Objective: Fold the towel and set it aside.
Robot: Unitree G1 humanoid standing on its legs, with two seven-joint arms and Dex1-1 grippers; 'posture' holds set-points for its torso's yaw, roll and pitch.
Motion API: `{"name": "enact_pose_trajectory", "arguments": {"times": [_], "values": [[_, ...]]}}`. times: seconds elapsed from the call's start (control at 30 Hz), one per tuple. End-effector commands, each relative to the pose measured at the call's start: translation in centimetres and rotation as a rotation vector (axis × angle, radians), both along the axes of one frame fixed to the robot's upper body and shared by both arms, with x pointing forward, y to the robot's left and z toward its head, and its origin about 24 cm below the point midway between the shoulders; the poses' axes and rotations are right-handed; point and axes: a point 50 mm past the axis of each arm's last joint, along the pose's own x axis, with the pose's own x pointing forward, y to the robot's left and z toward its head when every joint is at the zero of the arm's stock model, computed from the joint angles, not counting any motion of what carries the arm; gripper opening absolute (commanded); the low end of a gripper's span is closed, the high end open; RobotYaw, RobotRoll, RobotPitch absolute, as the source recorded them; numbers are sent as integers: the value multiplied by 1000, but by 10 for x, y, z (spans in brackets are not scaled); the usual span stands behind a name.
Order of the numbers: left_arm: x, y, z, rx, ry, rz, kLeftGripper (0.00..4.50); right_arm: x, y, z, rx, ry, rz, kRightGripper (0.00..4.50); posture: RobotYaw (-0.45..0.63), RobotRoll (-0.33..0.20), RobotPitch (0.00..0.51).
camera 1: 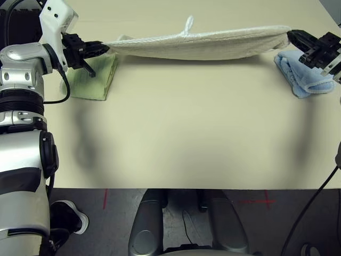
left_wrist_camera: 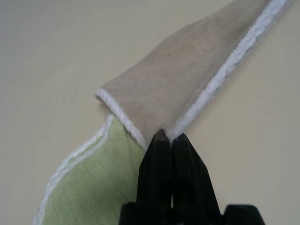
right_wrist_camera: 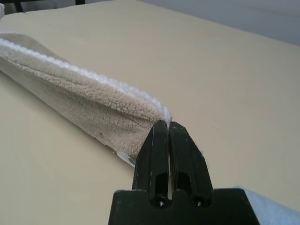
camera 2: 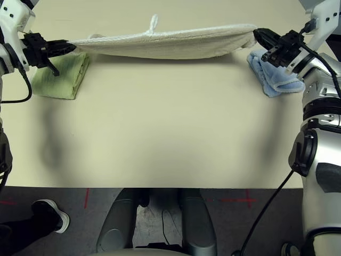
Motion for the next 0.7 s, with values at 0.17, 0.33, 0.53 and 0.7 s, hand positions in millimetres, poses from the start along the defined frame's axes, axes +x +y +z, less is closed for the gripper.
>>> {"name": "enact_pose_trajectory", "arguments": {"times": [0.17, 0.33, 0.53, 0.7], "values": [[-23, 8, -17, 120, 325, -130, 55, -23, -14, -20, -257, 231, 186, 0, -22, 0, 328], [-34, 5, -28, 190, 429, -176, 55, -37, -21, -35, -418, 367, 269, 0, -22, 0, 329], [-47, 5, -37, 258, 519, -211, 55, -46, -25, -44, -489, 458, 332, 0, -17, 0, 330], [-57, 8, -42, 312, 575, -229, 55, -54, -27, -53, -560, 559, 356, 0, -7, 0, 330]]}}
